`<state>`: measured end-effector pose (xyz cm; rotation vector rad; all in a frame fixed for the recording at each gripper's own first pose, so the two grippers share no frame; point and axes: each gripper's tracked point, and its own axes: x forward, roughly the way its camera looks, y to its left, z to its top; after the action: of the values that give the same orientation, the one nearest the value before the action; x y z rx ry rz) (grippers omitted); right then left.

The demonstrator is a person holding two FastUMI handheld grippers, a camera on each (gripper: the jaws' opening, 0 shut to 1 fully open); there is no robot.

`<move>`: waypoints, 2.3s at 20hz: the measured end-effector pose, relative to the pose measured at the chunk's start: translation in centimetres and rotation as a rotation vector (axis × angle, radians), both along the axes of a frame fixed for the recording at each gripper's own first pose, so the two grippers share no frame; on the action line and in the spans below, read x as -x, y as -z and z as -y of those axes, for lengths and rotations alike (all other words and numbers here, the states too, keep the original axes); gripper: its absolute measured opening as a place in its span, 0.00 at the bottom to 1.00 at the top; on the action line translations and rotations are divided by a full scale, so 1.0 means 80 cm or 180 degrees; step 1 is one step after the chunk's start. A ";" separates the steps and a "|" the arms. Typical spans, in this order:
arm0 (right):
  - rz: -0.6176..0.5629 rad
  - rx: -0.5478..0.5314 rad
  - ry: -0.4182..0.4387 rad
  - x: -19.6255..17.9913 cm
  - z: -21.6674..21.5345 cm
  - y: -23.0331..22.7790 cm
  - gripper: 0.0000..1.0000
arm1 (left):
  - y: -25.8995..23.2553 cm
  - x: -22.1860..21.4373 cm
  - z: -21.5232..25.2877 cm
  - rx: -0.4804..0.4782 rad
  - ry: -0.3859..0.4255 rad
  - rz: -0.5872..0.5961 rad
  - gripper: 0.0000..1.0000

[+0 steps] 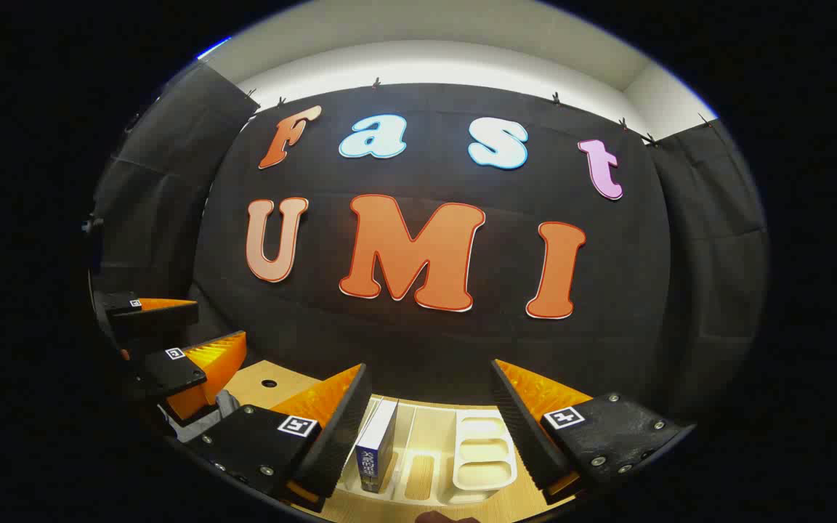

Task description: Open the schoolbag, grab two books from the bookshelf and put them into the schoolbag.

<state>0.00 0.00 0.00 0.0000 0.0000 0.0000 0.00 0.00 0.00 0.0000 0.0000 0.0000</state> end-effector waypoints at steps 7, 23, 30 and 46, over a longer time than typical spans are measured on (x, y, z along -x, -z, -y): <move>-0.0025 -0.0010 -0.0107 0.000 0.009 0.013 0.97 | 0.001 0.006 0.020 -0.0107 -0.0101 0.0011 0.97; -0.0045 -0.0065 -0.0154 0.010 0.029 0.031 0.97 | 0.008 0.034 0.026 -0.0410 -0.0354 -0.0021 0.97; -0.0060 -0.0067 -0.0089 0.011 0.052 0.043 0.97 | 0.051 0.046 0.018 -0.0735 -0.0463 -0.0273 0.97; -0.0035 0.0067 -0.0157 0.004 0.079 0.060 0.97 | 0.303 0.122 -0.041 -0.1910 -0.0633 -0.1690 0.96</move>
<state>-0.30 -6.32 -4.79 -0.0211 0.0111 0.0492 -9.76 3.28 -24.25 0.6000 0.5309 0.1989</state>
